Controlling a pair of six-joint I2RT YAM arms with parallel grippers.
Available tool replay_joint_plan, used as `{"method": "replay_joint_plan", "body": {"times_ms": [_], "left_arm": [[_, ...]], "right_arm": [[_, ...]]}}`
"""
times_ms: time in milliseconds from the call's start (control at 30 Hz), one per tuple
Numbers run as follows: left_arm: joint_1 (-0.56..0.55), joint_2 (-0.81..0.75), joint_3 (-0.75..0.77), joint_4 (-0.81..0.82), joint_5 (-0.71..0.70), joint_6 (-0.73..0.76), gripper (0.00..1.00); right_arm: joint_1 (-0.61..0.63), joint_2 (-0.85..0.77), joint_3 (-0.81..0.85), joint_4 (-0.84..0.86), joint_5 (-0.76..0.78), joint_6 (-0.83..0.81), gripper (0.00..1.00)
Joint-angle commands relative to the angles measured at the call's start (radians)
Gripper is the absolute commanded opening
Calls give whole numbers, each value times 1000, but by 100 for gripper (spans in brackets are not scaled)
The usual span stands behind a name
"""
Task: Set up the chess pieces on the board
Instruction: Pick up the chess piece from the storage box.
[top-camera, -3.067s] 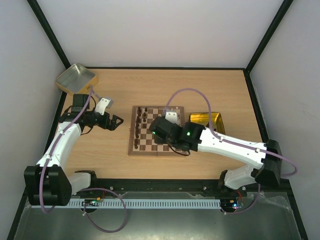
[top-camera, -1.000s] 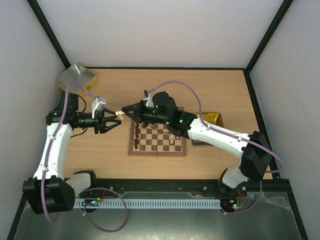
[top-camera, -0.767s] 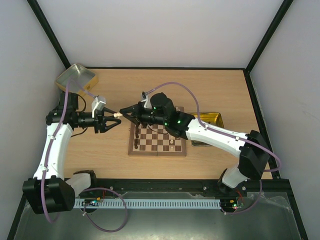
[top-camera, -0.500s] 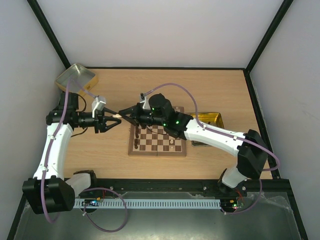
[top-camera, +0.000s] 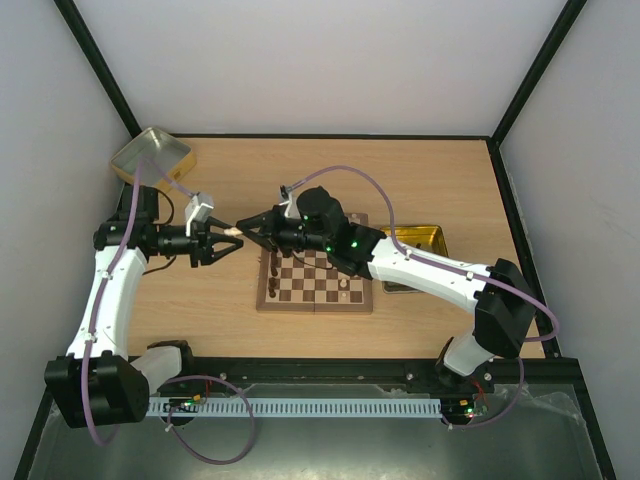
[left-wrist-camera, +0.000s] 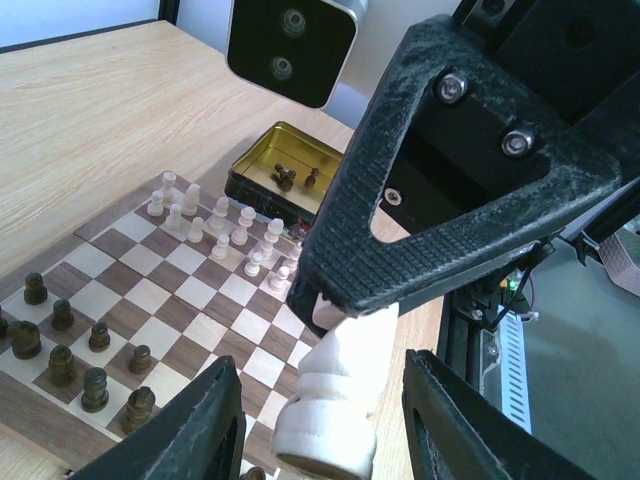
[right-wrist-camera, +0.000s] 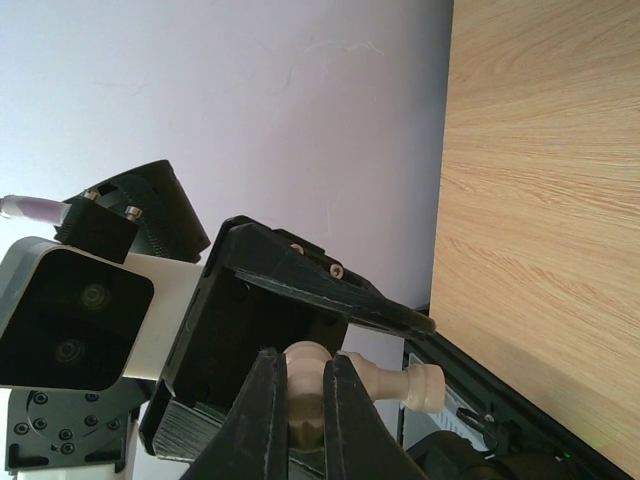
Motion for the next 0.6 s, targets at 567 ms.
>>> {"method": "replay_joint_plan", "body": {"times_ms": [567], "left_arm": [[-4,-7,-12,9,7,-4,33]], "right_arm": [[1,-17,52,-31,40,-30,2]]}}
